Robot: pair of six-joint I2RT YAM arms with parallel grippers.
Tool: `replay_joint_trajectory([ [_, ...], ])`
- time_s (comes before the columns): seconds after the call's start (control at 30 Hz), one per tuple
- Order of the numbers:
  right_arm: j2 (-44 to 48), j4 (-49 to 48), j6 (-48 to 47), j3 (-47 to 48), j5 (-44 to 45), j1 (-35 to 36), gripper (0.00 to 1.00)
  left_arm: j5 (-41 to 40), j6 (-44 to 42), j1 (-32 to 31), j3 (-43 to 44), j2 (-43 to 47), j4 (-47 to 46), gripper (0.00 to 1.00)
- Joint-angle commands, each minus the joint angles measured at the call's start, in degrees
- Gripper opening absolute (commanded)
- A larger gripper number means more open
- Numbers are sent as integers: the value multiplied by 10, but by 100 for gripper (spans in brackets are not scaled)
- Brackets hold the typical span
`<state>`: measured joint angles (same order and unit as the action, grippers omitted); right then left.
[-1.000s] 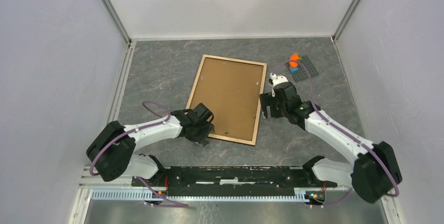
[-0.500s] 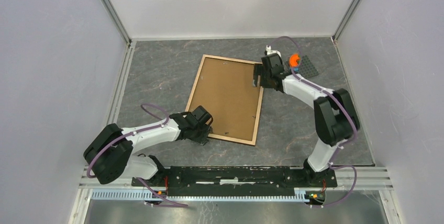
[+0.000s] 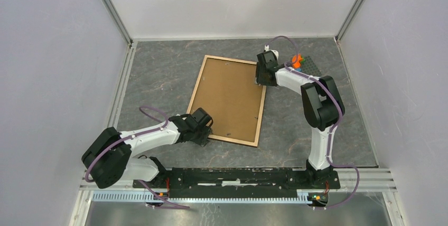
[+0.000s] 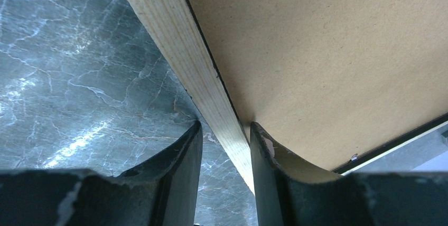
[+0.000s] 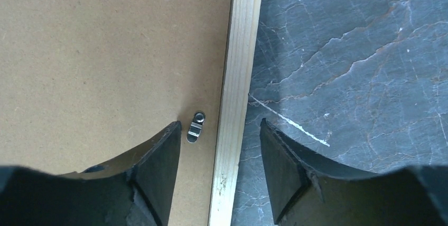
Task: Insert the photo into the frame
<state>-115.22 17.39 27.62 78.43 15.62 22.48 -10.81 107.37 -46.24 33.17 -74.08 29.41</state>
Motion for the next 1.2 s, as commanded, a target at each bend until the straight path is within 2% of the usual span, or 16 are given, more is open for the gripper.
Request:
replay_joint_trajectory([
  [0.0, -6, 7, -2, 20, 16, -2, 56, -17, 12, 4, -8, -22, 6, 45],
  [0.23, -2, 20, -19, 10, -4, -3, 29, -17, 11, 4, -5, -27, 4, 44],
  [0.37, 0, 11, -41, -12, -9, -6, 21, -16, 6, 6, -2, -31, 3, 44],
  [0.43, -5, -2, -80, -13, -20, -10, 17, -14, 2, 8, -2, -34, 2, 44],
  [0.53, -15, -36, -154, -18, -29, -13, 2, -12, -9, 10, -1, -38, -1, 44],
  [0.57, -17, -28, -168, -13, -28, -14, 0, -12, -14, 12, 0, -38, 0, 43],
  [0.67, 4, -26, -200, -26, -67, -16, 7, -20, -28, 17, 4, -35, 17, 44],
  [0.73, 39, -41, -199, -50, -111, -16, 35, -27, -33, 19, 1, -33, 21, 45],
  [0.8, 72, -43, -182, -68, -127, -16, 55, -22, -37, 21, -2, -35, 17, 47],
  [0.9, 109, -42, -145, -99, -167, -16, 73, -15, -48, 23, 1, -43, 18, 50],
  [1.0, 132, -61, -108, -147, -212, -15, 75, -20, -64, 30, 3, -48, 25, 50],
  [1.1, 158, -93, -78, -210, -223, -9, 68, -30, -83, 43, 7, -52, 43, 47],
  [1.17, 173, -90, -73, -235, -209, -3, 62, -33, -91, 53, 9, -54, 64, 41],
])
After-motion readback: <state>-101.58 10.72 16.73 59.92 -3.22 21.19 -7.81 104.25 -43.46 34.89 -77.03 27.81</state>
